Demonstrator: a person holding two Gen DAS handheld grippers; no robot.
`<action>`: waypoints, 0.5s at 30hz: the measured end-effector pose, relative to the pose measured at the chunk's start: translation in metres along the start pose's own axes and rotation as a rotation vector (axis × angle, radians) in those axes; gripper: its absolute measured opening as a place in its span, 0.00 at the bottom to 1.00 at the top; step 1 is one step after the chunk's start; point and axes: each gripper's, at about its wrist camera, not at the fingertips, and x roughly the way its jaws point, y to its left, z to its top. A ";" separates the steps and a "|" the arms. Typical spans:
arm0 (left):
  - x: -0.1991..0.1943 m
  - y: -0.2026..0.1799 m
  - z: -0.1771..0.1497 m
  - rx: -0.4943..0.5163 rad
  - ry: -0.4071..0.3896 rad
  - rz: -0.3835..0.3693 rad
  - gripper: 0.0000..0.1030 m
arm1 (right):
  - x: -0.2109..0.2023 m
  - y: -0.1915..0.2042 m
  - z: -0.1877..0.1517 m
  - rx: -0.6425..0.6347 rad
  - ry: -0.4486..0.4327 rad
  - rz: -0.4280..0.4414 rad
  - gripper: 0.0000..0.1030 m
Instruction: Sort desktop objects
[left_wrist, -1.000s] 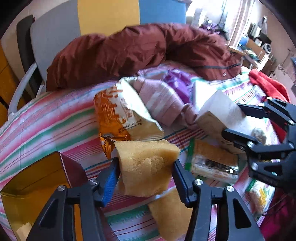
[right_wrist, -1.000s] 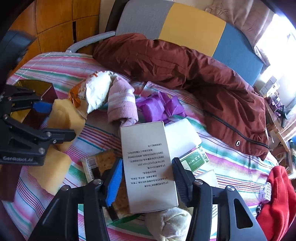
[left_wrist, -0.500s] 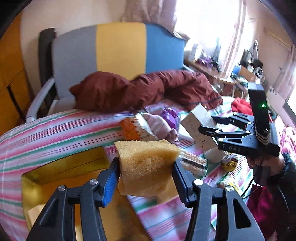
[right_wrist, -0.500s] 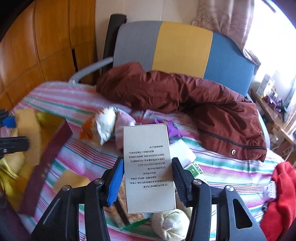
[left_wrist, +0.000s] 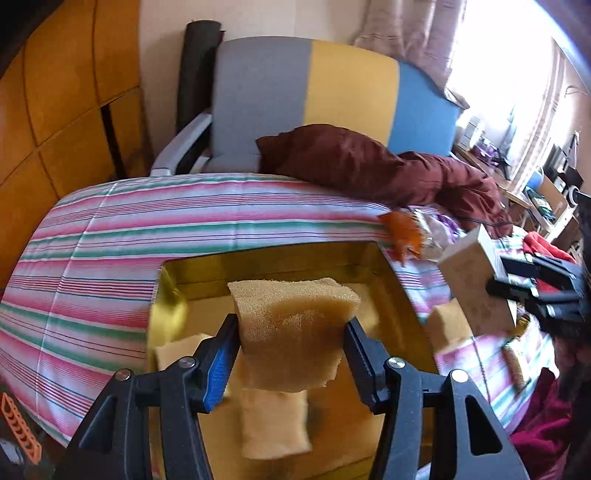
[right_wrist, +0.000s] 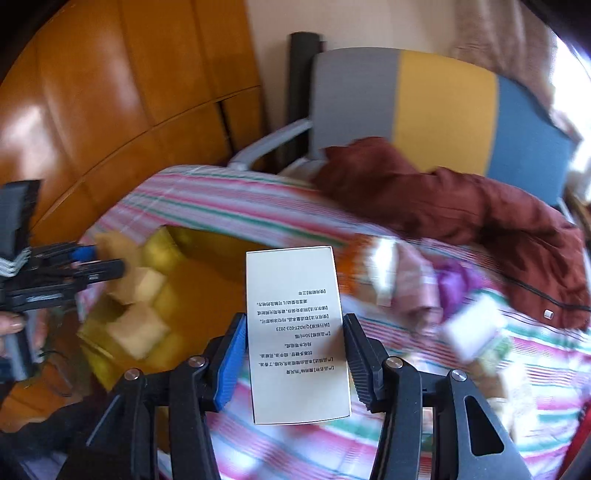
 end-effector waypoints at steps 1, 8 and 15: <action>0.004 0.005 0.002 -0.005 0.004 0.003 0.56 | 0.007 0.014 0.004 -0.009 0.009 0.007 0.50; 0.025 0.042 0.011 -0.113 0.016 0.053 0.79 | 0.058 0.075 0.027 0.090 0.047 0.053 0.53; 0.007 0.059 -0.014 -0.136 -0.010 0.053 0.81 | 0.080 0.092 0.017 0.128 0.097 0.100 0.64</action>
